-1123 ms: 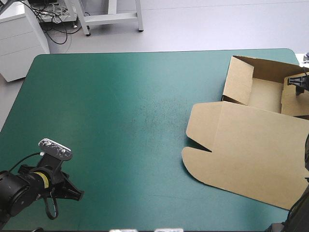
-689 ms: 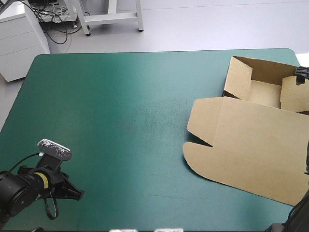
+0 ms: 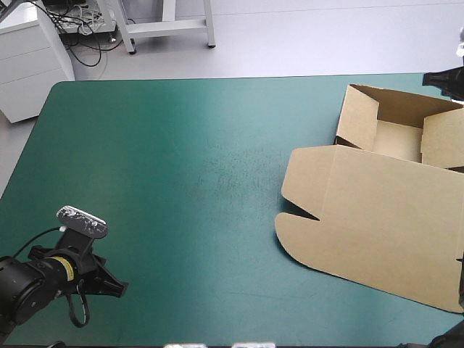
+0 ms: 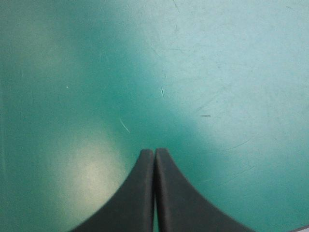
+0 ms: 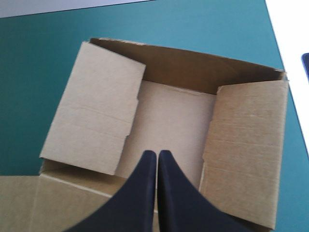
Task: Fold the box
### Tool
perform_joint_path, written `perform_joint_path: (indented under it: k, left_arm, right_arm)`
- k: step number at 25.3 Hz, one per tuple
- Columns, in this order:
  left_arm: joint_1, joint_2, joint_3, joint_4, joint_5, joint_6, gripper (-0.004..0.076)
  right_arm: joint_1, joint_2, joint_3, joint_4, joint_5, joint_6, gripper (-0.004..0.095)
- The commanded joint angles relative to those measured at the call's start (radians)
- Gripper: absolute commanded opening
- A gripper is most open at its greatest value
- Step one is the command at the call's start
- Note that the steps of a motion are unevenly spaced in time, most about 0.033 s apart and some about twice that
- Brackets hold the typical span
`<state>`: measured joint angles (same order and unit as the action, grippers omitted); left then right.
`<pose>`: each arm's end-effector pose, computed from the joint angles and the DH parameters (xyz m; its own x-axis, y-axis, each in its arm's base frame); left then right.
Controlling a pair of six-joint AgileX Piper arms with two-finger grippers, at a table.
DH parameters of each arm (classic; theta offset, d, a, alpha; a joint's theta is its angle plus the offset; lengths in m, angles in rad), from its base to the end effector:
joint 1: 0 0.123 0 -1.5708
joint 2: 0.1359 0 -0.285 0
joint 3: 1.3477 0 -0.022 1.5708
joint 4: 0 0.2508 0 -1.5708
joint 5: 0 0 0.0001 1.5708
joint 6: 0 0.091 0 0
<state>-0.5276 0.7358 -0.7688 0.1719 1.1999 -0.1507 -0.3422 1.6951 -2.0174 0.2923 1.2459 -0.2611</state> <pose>0.0986 -0.0406 0.3140 -0.7948 0.3629 -0.4865 0.3631 0.9266 0.0979 0.3419 -0.0954 0.4542 -0.7056 0.0833 -0.7037 0.0322 0.9958 0.0856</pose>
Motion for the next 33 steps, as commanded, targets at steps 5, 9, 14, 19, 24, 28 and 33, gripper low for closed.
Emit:
perform_joint_path:
  k: [5,9,14,19,24,28,33]
  left_arm:
    - [-0.004,-0.002,-0.022,0.009,-0.052,-0.014,-0.0032]
    - [-0.004,-0.002,-0.022,0.009,-0.065,-0.014,-0.0032]
    - [-0.004,-0.011,-0.022,0.005,-0.082,-0.015,-0.0032]
    - [-0.004,-0.033,-0.019,0.001,-0.129,-0.053,-0.0032]
    - [-0.004,-0.074,0.007,0.001,-0.16,-0.055,-0.0032]
    - [-0.004,-0.137,0.086,0.001,-0.167,-0.055,-0.0032]
    - [-0.004,-0.179,0.162,0.001,-0.172,-0.055,-0.0032]
  right_arm:
    - [0.173,-0.15,0.139,0.02,0.002,-0.041,-0.0012]
    - [0.282,-0.187,0.221,0.018,0.002,-0.041,-0.0012]
    - [0.435,-0.259,0.367,0.012,-0.014,-0.063,-0.0011]
    - [0.57,-0.363,0.532,-0.038,-0.093,-0.047,-0.0013]
    - [0.603,-0.497,0.713,-0.044,-0.171,-0.044,-0.0012]
    - [0.603,-0.668,0.915,-0.071,-0.204,-0.044,-0.0012]
    - [0.603,-0.85,1.125,-0.071,-0.238,-0.044,-0.0022]
